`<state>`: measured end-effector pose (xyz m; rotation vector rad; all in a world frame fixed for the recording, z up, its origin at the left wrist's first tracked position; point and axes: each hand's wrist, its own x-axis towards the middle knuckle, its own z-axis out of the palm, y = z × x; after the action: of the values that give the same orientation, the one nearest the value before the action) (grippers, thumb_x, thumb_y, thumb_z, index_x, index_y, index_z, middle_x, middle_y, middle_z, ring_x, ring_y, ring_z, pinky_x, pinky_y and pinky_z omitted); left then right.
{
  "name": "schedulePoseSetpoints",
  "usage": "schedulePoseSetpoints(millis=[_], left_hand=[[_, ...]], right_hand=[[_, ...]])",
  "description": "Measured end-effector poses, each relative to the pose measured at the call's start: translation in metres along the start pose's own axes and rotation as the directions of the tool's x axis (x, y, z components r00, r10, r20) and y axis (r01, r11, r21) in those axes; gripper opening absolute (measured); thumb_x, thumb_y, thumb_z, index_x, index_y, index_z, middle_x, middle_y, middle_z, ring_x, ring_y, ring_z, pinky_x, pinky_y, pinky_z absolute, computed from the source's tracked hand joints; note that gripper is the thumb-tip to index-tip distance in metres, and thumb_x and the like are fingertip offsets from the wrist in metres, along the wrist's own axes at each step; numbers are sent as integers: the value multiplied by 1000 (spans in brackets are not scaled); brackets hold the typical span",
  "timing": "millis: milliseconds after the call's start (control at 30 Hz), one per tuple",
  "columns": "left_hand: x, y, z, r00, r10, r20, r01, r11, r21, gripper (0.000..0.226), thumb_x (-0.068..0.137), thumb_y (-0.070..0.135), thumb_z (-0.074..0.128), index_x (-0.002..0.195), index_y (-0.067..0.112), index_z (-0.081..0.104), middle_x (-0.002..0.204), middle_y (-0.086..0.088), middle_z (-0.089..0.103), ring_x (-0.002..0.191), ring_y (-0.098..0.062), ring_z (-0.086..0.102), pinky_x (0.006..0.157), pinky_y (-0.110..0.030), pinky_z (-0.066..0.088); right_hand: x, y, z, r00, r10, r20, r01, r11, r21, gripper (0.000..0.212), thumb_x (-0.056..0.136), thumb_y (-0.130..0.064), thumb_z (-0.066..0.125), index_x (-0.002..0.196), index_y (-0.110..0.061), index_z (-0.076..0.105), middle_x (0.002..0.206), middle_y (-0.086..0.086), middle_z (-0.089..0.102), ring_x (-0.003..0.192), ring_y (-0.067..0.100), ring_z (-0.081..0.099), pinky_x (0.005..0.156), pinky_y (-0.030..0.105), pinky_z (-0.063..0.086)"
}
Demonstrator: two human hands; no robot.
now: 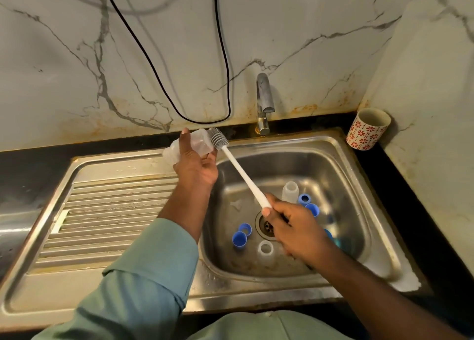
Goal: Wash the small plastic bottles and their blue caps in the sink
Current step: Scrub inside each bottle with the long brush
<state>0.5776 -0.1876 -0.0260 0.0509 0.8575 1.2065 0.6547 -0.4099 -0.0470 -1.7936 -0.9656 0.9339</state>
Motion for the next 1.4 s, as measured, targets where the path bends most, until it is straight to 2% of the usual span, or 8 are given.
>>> schedulePoseSetpoints(millis=[200, 333, 667, 867, 1033, 1167, 1300, 1400], left_hand=[[-5, -8, 7, 999, -39, 21, 38, 999, 34, 71, 78, 22, 83, 135, 12, 42, 122, -18, 58, 100, -36, 63, 69, -50, 61], [-5, -8, 3, 1000, -26, -1, 26, 999, -24, 72, 78, 23, 83, 136, 11, 42, 121, -17, 61, 97, -32, 65, 62, -40, 62], [-4, -17, -7, 997, -58, 45, 57, 998, 23, 66, 80, 21, 80, 134, 12, 44, 121, -17, 60, 103, -34, 63, 70, -47, 62], [6, -12, -9, 998, -53, 20, 53, 998, 23, 68, 77, 25, 83, 134, 12, 47, 122, -16, 63, 103, -32, 66, 72, -45, 62], [8, -17, -23, 993, -113, 28, 107, 981, 160, 62, 79, 32, 80, 132, 11, 55, 121, -14, 64, 101, -27, 66, 75, -38, 61], [14, -20, -52, 998, -67, 11, 62, 959, 276, 63, 83, 24, 78, 138, 16, 47, 118, -13, 65, 104, -28, 66, 67, -33, 58], [20, -29, -79, 998, 63, 29, -69, 841, 536, 63, 79, 17, 79, 135, 13, 50, 120, -11, 65, 105, -29, 66, 60, -30, 56], [30, -45, -100, 968, 152, 202, -252, 578, 776, 65, 66, 22, 88, 122, 9, 57, 111, -15, 66, 102, -36, 66, 67, -35, 59]], right_hand=[[8, 0, -8, 999, 8, -52, -11, 998, -54, 22, 100, -32, 50, 115, -29, 65, 54, -6, 45, 44, 4, 40, 44, 20, 38], [0, 5, -1, 997, -77, -2, 77, 996, -34, 29, 99, -29, 51, 118, -51, 55, 53, -8, 43, 45, 3, 40, 43, 18, 39], [6, 15, -3, 1000, 4, -24, -4, 1000, 13, 20, 99, -32, 50, 112, -42, 63, 56, -4, 45, 48, 11, 42, 45, 28, 42], [1, 19, -3, 999, -46, -4, 46, 999, 9, 33, 100, -29, 50, 106, -61, 49, 53, -9, 47, 45, 3, 41, 45, 22, 40], [3, 22, 0, 1000, -31, -1, 31, 996, -89, 30, 99, -26, 53, 126, -36, 60, 54, -13, 48, 46, 0, 47, 46, 12, 39], [6, 33, -1, 994, 102, 42, -100, 994, -46, 12, 98, -31, 54, 99, -33, 65, 58, -3, 51, 42, 2, 43, 43, 19, 41], [12, 48, -6, 973, 229, 42, -228, 973, -15, 12, 99, -34, 51, 103, -45, 57, 62, 3, 53, 43, 9, 45, 42, 24, 43], [22, 59, -13, 963, 267, 36, -265, 963, -46, 20, 100, -32, 51, 118, -34, 59, 62, 3, 53, 41, 6, 44, 41, 23, 41]])
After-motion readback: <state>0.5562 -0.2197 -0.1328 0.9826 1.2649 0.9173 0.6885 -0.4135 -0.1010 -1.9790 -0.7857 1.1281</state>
